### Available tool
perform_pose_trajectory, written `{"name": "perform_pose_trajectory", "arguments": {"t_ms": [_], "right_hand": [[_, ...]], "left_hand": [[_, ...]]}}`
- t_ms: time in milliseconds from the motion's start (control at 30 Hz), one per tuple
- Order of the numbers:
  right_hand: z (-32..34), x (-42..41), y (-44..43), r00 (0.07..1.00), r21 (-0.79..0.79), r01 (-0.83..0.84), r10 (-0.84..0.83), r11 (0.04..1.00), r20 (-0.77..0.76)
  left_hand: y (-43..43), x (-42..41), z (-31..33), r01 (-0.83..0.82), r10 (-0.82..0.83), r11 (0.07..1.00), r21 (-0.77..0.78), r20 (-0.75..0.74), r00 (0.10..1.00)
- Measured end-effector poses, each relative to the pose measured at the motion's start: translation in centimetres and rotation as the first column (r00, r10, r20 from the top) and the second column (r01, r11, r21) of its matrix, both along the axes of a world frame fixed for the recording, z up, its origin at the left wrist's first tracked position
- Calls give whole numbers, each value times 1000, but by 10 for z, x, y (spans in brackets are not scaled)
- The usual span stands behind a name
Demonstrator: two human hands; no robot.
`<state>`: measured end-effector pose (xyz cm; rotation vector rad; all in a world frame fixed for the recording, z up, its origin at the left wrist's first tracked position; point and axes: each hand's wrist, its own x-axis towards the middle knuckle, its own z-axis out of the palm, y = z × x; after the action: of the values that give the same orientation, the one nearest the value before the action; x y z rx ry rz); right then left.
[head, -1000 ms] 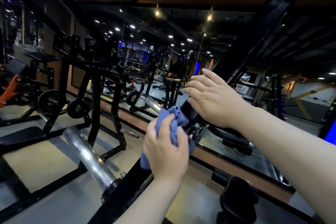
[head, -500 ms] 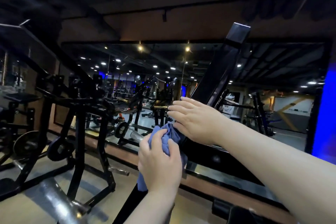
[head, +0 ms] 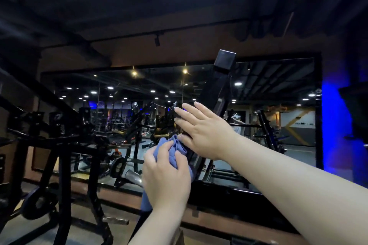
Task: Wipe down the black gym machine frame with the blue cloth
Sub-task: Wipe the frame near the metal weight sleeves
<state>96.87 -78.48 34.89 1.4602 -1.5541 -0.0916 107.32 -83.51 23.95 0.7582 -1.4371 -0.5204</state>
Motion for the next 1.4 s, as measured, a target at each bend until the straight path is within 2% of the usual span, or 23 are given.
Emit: {"name": "perform_pose_trajectory", "arguments": {"t_ms": [133, 300, 400, 533, 633, 767, 867, 933, 1000, 1133, 1300, 1400], "right_hand": [[11, -5, 1, 997, 39, -78, 77, 996, 14], [29, -10, 11, 994, -27, 24, -21, 999, 104], [42, -13, 16, 992, 43, -12, 7, 999, 122], [50, -20, 21, 994, 4, 46, -46, 999, 97], [47, -22, 17, 987, 8, 63, -63, 998, 145], [61, -31, 22, 991, 45, -9, 3, 999, 136], [69, -39, 27, 996, -57, 7, -2, 998, 92], [73, -44, 29, 988, -108, 37, -20, 993, 154], [77, -47, 30, 981, -77, 30, -15, 997, 195], [78, -50, 31, 980, -15, 0, 3, 1000, 198], [101, -54, 35, 995, 2, 3, -3, 1000, 99], [103, -55, 35, 997, 2, 27, -27, 1000, 71]], "left_hand": [[2, -8, 28, 40, -40, 998, -43, -3, 999], [7, -15, 7, 3, -1, 977, -213, 9, 1000], [2, -22, 28, -19, 16, 982, -190, -16, 1000], [2, -31, 67, 33, -32, 982, -186, 7, 999], [1, -29, 64, 47, -52, 972, -231, -14, 999], [2, -33, 40, 13, -5, 962, -274, 29, 1000], [1, -36, 51, -29, 44, 961, -276, 50, 998], [2, -39, 70, -22, 46, 961, -275, 82, 996], [3, -44, 88, -7, 34, 963, -270, 95, 995], [-2, -47, 97, 33, -7, 961, -276, 96, 995], [0, -46, 61, -10, 30, 904, -427, 40, 999], [1, -56, 81, -41, 52, 926, -376, 18, 999]]}}
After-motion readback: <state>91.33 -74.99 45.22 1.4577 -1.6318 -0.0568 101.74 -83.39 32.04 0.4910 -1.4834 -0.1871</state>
